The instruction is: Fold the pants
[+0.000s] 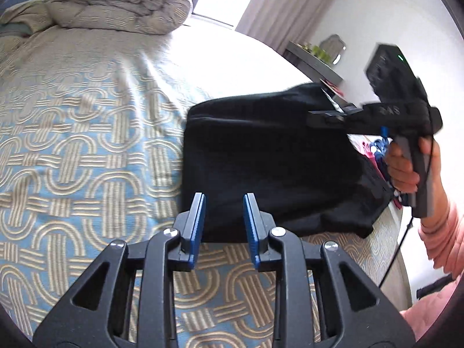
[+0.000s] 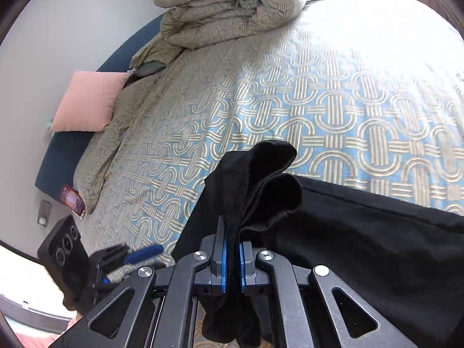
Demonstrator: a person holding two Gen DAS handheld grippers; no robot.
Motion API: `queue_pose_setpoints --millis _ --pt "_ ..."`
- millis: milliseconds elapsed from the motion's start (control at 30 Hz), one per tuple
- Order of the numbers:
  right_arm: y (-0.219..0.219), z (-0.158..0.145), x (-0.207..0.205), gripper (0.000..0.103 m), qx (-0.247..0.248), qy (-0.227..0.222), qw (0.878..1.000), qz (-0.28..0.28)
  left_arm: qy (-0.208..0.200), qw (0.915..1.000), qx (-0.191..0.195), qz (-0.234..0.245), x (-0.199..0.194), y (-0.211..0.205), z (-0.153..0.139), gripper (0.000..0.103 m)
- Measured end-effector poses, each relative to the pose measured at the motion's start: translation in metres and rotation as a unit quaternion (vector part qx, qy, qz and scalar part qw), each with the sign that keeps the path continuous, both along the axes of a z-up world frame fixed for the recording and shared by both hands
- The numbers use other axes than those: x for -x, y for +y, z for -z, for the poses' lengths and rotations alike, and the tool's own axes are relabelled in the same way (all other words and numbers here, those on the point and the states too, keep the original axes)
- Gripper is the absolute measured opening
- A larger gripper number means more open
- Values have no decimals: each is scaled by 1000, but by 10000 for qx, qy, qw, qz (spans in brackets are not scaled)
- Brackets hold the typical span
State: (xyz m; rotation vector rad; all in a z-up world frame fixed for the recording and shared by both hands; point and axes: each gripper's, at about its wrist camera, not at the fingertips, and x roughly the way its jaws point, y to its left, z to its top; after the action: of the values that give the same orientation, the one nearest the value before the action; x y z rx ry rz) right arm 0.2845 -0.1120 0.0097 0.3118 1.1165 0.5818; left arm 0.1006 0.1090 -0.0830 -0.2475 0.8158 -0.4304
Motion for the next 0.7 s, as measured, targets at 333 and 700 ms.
queue_pose_setpoints --millis 333,700 --pt "-108 11 41 5 220 386 9926 1128 194 9991 -134 356 -15 -38 9 34" --pt "-170 71 62 5 -68 811 9841 1579 594 9920 -752 818 -24 -98 31 40"
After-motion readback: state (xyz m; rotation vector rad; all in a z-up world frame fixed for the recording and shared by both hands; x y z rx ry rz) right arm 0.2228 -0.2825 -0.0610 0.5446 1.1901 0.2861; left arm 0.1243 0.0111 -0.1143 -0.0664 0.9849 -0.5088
